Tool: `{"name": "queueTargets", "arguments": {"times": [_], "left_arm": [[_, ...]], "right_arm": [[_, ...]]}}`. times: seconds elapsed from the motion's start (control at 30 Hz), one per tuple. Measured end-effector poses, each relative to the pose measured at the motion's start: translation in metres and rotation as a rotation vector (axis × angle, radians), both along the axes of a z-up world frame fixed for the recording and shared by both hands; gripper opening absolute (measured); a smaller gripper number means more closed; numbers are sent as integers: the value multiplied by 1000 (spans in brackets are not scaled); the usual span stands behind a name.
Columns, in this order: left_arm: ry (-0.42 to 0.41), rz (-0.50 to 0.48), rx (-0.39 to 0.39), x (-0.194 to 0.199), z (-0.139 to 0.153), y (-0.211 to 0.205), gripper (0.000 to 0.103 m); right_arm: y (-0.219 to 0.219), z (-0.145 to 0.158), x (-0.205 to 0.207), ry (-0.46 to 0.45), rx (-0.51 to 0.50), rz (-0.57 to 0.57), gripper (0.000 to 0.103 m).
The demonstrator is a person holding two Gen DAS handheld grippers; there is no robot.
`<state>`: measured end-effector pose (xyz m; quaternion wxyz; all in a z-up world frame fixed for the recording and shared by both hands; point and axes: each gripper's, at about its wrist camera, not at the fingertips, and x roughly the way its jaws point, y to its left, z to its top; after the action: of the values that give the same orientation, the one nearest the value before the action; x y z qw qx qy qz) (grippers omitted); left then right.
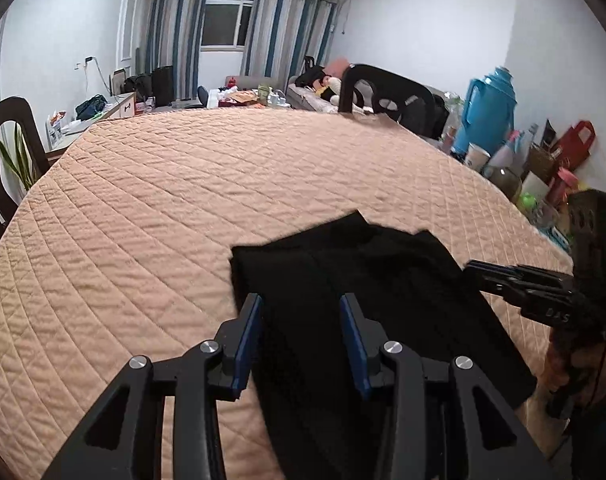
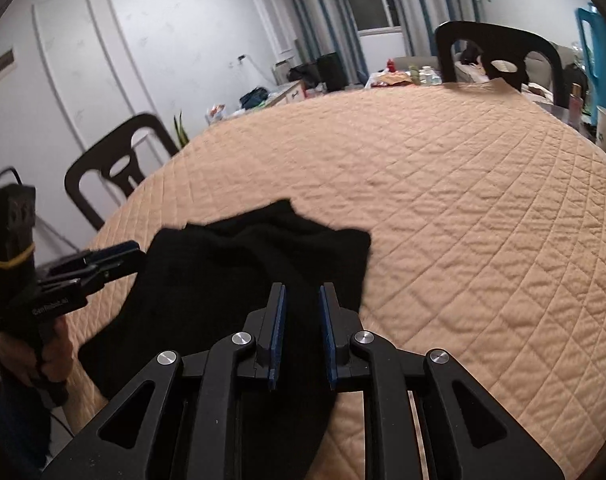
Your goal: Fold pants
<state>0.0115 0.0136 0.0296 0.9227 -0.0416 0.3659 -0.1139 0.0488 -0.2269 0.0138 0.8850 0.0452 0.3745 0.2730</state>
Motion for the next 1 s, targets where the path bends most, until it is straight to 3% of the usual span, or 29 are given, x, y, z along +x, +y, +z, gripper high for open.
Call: {"name": "queueTargets", "arguments": {"times": [0.13,0.33,0.7,1.0], "left_arm": [[35,12,44,4,-14,-6,43],[27,19,53,-4,-9,-5,43],[16,21,65,-36,-7,-3,43],[7,29,76,-58,-16,-4,43]], "right_arm": [[0,-17,8,63,-23,3,16],[4,-9,0,22,-50,3,16],[14,4,-53,-79,-109,120,18],[18,-16,-78,-133,-194,173,18]]}}
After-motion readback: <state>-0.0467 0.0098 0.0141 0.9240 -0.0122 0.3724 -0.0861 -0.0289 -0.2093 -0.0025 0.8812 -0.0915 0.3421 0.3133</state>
